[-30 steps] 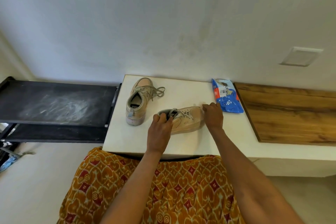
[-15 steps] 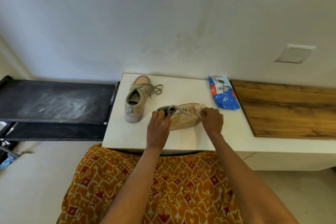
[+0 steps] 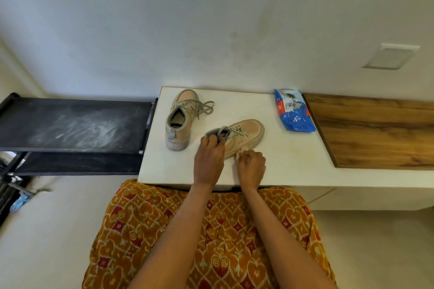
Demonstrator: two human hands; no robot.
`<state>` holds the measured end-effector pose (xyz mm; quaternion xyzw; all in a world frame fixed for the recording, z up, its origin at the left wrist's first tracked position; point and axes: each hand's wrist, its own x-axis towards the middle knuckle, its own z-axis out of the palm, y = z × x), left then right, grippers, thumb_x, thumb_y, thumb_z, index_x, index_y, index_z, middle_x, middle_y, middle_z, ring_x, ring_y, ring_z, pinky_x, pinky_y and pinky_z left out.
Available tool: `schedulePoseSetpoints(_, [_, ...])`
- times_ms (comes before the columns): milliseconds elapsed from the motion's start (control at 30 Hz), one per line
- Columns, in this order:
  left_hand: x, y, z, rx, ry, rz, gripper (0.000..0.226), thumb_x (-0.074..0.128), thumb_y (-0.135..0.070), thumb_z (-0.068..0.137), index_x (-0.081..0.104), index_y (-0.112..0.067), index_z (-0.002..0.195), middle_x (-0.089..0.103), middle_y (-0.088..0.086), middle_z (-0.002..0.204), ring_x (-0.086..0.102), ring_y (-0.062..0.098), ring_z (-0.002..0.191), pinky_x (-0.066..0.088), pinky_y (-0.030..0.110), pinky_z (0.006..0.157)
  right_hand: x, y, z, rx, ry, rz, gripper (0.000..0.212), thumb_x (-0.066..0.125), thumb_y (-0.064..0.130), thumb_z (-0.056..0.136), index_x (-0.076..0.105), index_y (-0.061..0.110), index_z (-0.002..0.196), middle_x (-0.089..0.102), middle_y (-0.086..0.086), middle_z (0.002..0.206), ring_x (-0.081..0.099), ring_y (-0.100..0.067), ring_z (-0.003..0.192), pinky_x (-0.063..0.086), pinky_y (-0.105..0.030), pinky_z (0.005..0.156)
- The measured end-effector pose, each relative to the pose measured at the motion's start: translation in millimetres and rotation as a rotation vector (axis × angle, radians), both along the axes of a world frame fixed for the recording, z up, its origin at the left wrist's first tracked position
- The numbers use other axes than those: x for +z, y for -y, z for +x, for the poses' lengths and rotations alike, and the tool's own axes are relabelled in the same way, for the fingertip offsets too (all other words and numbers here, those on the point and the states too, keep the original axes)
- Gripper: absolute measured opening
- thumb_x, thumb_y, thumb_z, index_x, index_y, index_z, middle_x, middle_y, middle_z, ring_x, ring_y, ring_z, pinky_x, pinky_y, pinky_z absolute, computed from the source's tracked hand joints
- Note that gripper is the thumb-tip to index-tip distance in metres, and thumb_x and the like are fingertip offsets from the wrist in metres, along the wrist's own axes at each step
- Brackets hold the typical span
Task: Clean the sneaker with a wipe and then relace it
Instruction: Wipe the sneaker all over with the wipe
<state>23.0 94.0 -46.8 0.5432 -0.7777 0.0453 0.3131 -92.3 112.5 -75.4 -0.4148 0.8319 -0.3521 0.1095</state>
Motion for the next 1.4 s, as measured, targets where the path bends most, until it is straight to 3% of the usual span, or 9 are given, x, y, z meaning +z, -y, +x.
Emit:
schedulePoseSetpoints(167, [2, -2, 1, -0.009, -0.02, 0.02, 0.025, 0.065, -0.002, 0.081, 0.066, -0.012, 0.104, 0.057, 0.008, 0.089, 0.045, 0.024, 0.08, 0.046, 0.029, 0.055, 18, 26, -16, -0.174, 0.333, -0.105, 0.014, 0.048, 0.006, 0.092, 0.061, 0.004, 0.097, 0.064, -0.014, 0.104, 0.058, -0.028, 0.098, 0.038, -0.024, 0.075])
schedulePoseSetpoints(467, [5, -2, 5, -0.046, 0.007, 0.013, 0.022, 0.069, -0.004, 0.077, 0.067, -0.013, 0.096, 0.056, 0.007, 0.086, 0.047, 0.024, 0.078, 0.044, 0.028, 0.05, 13, -3, 10, 0.011, 0.396, -0.259, 0.013, 0.061, 0.005, 0.087, 0.07, 0.004, 0.096, 0.069, -0.008, 0.096, 0.059, -0.011, 0.087, 0.035, 0.004, 0.068])
schedulePoseSetpoints(600, [8, -3, 5, -0.058, 0.009, 0.005, 0.026, 0.069, 0.0, 0.075, 0.068, -0.011, 0.098, 0.058, 0.007, 0.085, 0.048, 0.024, 0.076, 0.043, 0.026, 0.048, 30, 24, -27, -0.231, 0.488, -0.292, 0.017, 0.061, 0.009, 0.088, 0.071, 0.006, 0.102, 0.069, -0.009, 0.105, 0.063, -0.02, 0.099, 0.042, -0.011, 0.078])
schedulePoseSetpoints(667, [9, -2, 5, -0.057, 0.004, -0.002, 0.026, 0.07, 0.0, 0.075, 0.068, -0.012, 0.097, 0.057, 0.006, 0.084, 0.047, 0.023, 0.075, 0.042, 0.026, 0.047, 38, 39, -27, -0.205, 0.459, -0.235, 0.021, 0.06, 0.009, 0.088, 0.07, 0.007, 0.107, 0.069, -0.01, 0.11, 0.063, -0.023, 0.103, 0.043, -0.017, 0.08])
schedulePoseSetpoints(767, [9, -3, 5, -0.052, 0.012, -0.019, 0.023, 0.07, -0.001, 0.074, 0.068, -0.013, 0.093, 0.057, 0.004, 0.082, 0.047, 0.022, 0.074, 0.041, 0.024, 0.048, 43, 43, -1, -0.114, 0.404, -0.174, 0.024, 0.056, 0.008, 0.09, 0.069, 0.01, 0.11, 0.068, -0.006, 0.113, 0.062, -0.02, 0.106, 0.04, -0.015, 0.083])
schedulePoseSetpoints(1067, [6, -2, 5, -0.046, -0.019, -0.037, 0.021, 0.07, -0.004, 0.076, 0.067, -0.014, 0.094, 0.056, 0.005, 0.083, 0.037, 0.019, 0.079, 0.038, 0.024, 0.047, 37, -8, 22, 0.045, 0.5, -0.314, 0.02, 0.061, 0.002, 0.086, 0.073, 0.01, 0.099, 0.071, -0.001, 0.097, 0.062, -0.008, 0.092, 0.041, 0.001, 0.073])
schedulePoseSetpoints(1167, [9, -3, 7, -0.051, 0.013, -0.021, 0.026, 0.071, -0.002, 0.073, 0.068, -0.013, 0.096, 0.056, 0.005, 0.082, 0.042, 0.021, 0.076, 0.036, 0.024, 0.045, 46, 3, 9, -0.122, 0.564, -0.393, 0.024, 0.06, 0.002, 0.086, 0.071, 0.013, 0.104, 0.069, -0.001, 0.104, 0.062, -0.014, 0.1, 0.045, -0.008, 0.08])
schedulePoseSetpoints(1300, [12, -4, 7, -0.049, 0.013, 0.003, 0.021, 0.073, -0.005, 0.075, 0.068, -0.013, 0.094, 0.057, 0.004, 0.081, 0.046, 0.023, 0.075, 0.032, 0.022, 0.045, 51, 26, 18, -0.095, 0.543, -0.223, 0.029, 0.054, 0.005, 0.09, 0.065, 0.012, 0.117, 0.065, -0.007, 0.121, 0.059, -0.022, 0.111, 0.046, -0.03, 0.098])
schedulePoseSetpoints(1400, [11, -3, 8, -0.048, 0.004, 0.014, 0.02, 0.074, -0.009, 0.075, 0.067, -0.014, 0.093, 0.056, 0.003, 0.08, 0.041, 0.02, 0.078, 0.033, 0.022, 0.043, 50, 21, 37, -0.099, 0.552, -0.24, 0.027, 0.055, 0.007, 0.09, 0.067, 0.011, 0.114, 0.066, -0.007, 0.117, 0.061, -0.02, 0.109, 0.045, -0.019, 0.092])
